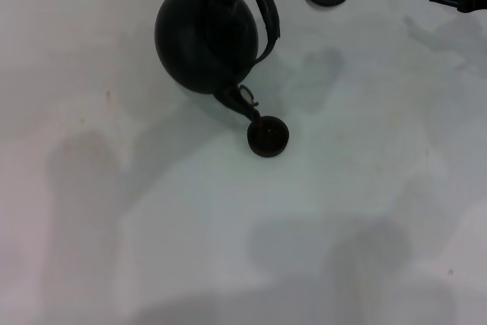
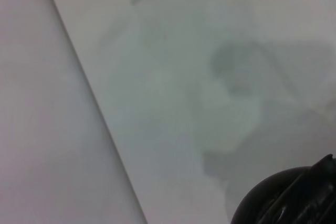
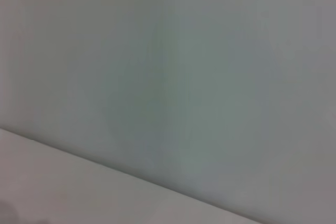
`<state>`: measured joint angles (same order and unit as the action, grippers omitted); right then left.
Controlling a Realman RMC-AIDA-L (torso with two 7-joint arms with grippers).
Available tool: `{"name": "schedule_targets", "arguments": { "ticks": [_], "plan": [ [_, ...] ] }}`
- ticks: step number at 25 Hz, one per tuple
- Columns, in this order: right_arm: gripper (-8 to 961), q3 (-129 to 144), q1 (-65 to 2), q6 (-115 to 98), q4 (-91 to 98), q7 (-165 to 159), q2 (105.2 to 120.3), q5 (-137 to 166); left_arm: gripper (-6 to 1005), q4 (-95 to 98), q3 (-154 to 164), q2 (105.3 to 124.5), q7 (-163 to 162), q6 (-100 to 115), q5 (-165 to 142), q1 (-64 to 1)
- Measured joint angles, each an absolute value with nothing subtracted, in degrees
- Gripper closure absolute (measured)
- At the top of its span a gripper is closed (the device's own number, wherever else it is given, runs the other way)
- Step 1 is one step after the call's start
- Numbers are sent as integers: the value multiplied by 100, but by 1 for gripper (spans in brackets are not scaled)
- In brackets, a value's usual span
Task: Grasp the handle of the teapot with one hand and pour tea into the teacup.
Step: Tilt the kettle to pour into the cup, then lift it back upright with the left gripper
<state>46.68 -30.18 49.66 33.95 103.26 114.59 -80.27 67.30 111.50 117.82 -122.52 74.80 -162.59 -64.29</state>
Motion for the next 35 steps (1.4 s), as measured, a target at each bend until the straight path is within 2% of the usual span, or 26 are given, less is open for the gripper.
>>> {"name": "schedule_targets", "arguments": {
  "ticks": [19, 35],
  "plan": [
    [97, 4622, -3059, 4967, 3192, 10536, 11432, -8182, 851, 6514, 11436, 11802, -12291, 7485, -16259, -6649],
    [97, 4622, -3058, 4972, 3190, 10541, 11429, -8192, 850, 6080, 11873, 11760, -12309, 7238, -16267, -7269]
  ]
}}
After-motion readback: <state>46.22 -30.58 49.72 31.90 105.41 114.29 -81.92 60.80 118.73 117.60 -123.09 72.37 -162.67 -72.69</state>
